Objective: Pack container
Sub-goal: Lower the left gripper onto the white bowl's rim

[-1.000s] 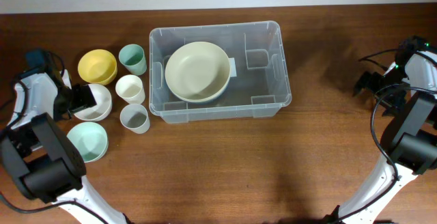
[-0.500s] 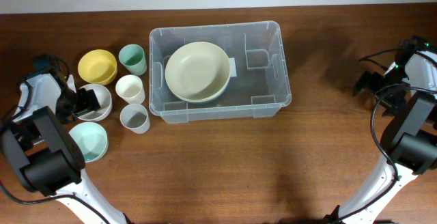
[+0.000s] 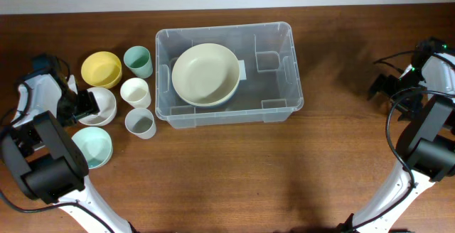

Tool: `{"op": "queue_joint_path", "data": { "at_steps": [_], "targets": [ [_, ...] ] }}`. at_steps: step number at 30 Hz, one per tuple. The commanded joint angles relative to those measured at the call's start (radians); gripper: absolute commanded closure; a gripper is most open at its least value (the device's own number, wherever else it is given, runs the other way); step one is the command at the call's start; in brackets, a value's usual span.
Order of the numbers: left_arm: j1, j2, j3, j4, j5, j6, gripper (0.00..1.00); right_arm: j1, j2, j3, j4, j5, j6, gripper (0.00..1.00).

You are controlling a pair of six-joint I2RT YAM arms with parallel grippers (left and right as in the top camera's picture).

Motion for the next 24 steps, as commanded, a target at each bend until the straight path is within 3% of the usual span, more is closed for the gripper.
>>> {"op": "queue_joint_path", "data": {
  "at_steps": [1,7,13,18,24],
  "targets": [
    [0.001,0.006,0.035,-0.011,0.011,0.011,0.31,-0.006,-0.017,-0.003,0.001,0.001,-0.007,0.01],
    [0.001,0.006,0.037,-0.016,0.011,0.011,0.47,-0.006,-0.017,-0.003,0.001,0.002,-0.008,0.01],
    [0.001,0.006,0.038,-0.016,0.01,0.011,0.48,-0.006,-0.017,-0.003,0.001,0.002,-0.007,0.01],
    [0.001,0.006,0.04,-0.016,0.01,0.011,0.67,-0.006,-0.017,-0.003,0.001,0.002,-0.007,0.01],
    [0.001,0.006,0.048,-0.016,0.01,0.011,0.68,-0.006,-0.017,-0.003,0.001,0.002,-0.007,0.01]
  ]
}}
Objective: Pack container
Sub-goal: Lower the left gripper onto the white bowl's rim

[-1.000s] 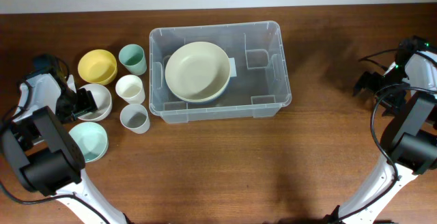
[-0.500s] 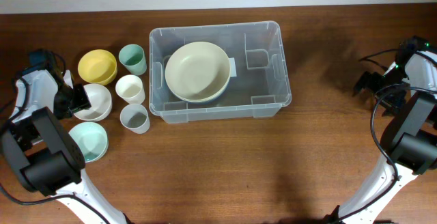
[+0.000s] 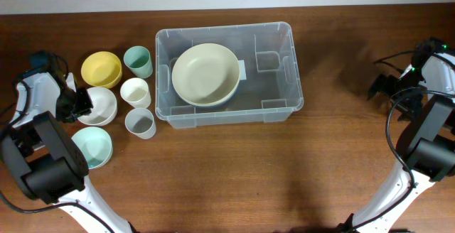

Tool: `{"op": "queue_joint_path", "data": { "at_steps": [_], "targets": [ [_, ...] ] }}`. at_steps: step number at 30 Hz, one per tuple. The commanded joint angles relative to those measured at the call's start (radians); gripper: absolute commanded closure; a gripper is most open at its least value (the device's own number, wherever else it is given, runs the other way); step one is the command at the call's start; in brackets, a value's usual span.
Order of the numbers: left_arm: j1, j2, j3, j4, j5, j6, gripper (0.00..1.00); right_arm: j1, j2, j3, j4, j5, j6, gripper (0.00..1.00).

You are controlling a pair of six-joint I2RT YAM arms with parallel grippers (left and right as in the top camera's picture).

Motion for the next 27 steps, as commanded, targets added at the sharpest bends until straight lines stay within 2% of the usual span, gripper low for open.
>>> {"op": "queue_joint_path", "data": {
  "at_steps": [1,3,8,15,27],
  "targets": [
    [0.001,0.006,0.029,-0.005,0.01,0.005,0.69,-0.006,-0.017,-0.003,0.001,0.002,-0.006,0.01],
    [0.001,0.006,0.039,-0.011,0.01,0.005,0.73,-0.006,-0.017,-0.003,0.001,0.002,-0.007,0.01],
    [0.001,0.006,0.074,-0.034,-0.01,0.005,0.74,-0.006,-0.017,-0.003,0.001,0.002,-0.007,0.01],
    [0.004,0.006,0.083,-0.054,-0.02,0.005,0.99,-0.006,-0.017,-0.003,0.001,0.002,-0.007,0.01],
    [0.004,0.006,0.083,-0.071,-0.02,0.005,0.99,-0.006,-0.017,-0.003,0.001,0.002,-0.006,0.01]
  ]
}}
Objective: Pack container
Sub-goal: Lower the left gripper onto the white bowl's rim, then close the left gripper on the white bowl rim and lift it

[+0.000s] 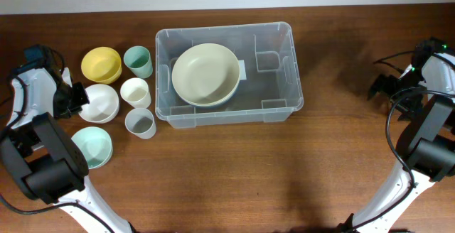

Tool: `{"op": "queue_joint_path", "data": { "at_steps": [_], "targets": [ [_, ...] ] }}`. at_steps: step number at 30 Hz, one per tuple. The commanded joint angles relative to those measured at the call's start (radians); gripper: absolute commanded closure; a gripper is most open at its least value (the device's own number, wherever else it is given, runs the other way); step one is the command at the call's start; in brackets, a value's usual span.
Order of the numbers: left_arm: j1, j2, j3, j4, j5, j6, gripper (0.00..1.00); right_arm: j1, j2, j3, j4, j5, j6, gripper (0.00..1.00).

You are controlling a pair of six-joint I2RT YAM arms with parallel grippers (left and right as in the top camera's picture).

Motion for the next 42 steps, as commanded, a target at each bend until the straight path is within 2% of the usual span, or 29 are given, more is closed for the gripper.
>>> {"op": "queue_joint_path", "data": {
  "at_steps": [1,8,19,42],
  "targets": [
    [0.004,0.006,0.015,-0.018,-0.013,0.005,0.99,-0.006,-0.017,-0.003,0.001,0.002,-0.006,0.01],
    [0.004,0.006,0.015,-0.048,-0.061,0.003,0.99,-0.006,-0.017,-0.003,0.001,0.002,-0.006,0.01],
    [0.004,0.004,0.05,-0.054,-0.061,-0.004,0.99,-0.006,-0.017,-0.003,0.001,0.002,-0.006,0.01],
    [0.004,0.002,0.423,-0.372,-0.054,-0.049,0.99,-0.006,-0.017,-0.003,0.001,0.002,-0.006,0.01]
  ]
}}
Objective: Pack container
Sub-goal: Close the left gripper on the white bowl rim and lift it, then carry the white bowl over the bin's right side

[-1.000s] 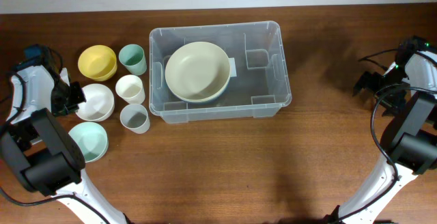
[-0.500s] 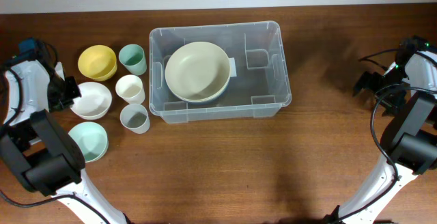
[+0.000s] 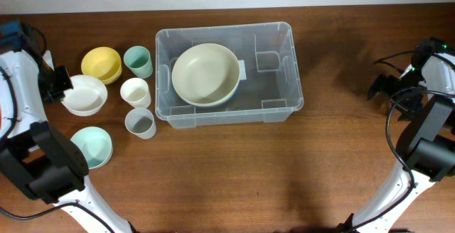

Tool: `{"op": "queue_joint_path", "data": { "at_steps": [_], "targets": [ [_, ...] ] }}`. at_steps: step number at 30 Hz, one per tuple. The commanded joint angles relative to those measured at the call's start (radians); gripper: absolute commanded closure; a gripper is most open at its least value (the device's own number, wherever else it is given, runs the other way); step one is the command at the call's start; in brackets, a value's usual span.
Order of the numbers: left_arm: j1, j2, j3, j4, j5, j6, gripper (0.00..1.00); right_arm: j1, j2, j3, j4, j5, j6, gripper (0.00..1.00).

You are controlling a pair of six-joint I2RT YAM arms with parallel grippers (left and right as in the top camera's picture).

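The clear plastic container stands at mid-table with a large cream bowl in its left half. My left gripper is shut on the left rim of a white bowl, held left of the cups and looking lifted off the table. A yellow bowl, a mint bowl, a green cup, a white cup and a grey cup sit left of the container. My right gripper rests at the far right; its jaws are too dark to read.
The cups stand in a column close against the container's left wall. The yellow bowl lies just behind the held white bowl, the mint bowl in front of it. Dark wooden table all round, with the arm bases at the front corners.
My left gripper has moved left and a little back with the white bowl, which now looks larger and nearer the camera. The right arm is unchanged.
My left gripper stood at the white bowl's left rim while the bowl sat among the other dishes. Over the following moments it stayed on that rim and shifted slightly left. Now the bowl is held farther left and higher. The right arm stayed still throughout.
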Motion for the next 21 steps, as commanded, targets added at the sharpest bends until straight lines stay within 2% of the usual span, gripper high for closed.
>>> {"op": "queue_joint_path", "data": {
  "at_steps": [1,8,11,15,21],
  "targets": [
    [0.004,0.001,0.098,-0.046,-0.005,-0.025,0.99,-0.006,-0.017,-0.003,0.001,0.002,-0.007,0.01],
    [0.005,-0.001,0.345,-0.189,0.008,-0.058,0.99,-0.006,-0.017,-0.003,0.001,0.002,-0.007,0.01],
    [-0.006,-0.001,0.435,-0.22,0.113,-0.058,0.99,-0.006,-0.017,-0.003,0.001,0.002,-0.007,0.01],
    [-0.054,-0.001,0.493,-0.222,0.214,-0.058,0.99,-0.006,-0.017,-0.003,0.001,0.001,-0.007,0.01],
    [-0.18,-0.001,0.499,-0.203,0.234,-0.058,0.99,-0.006,-0.017,-0.003,0.001,0.002,-0.007,0.01]
  ]
}}
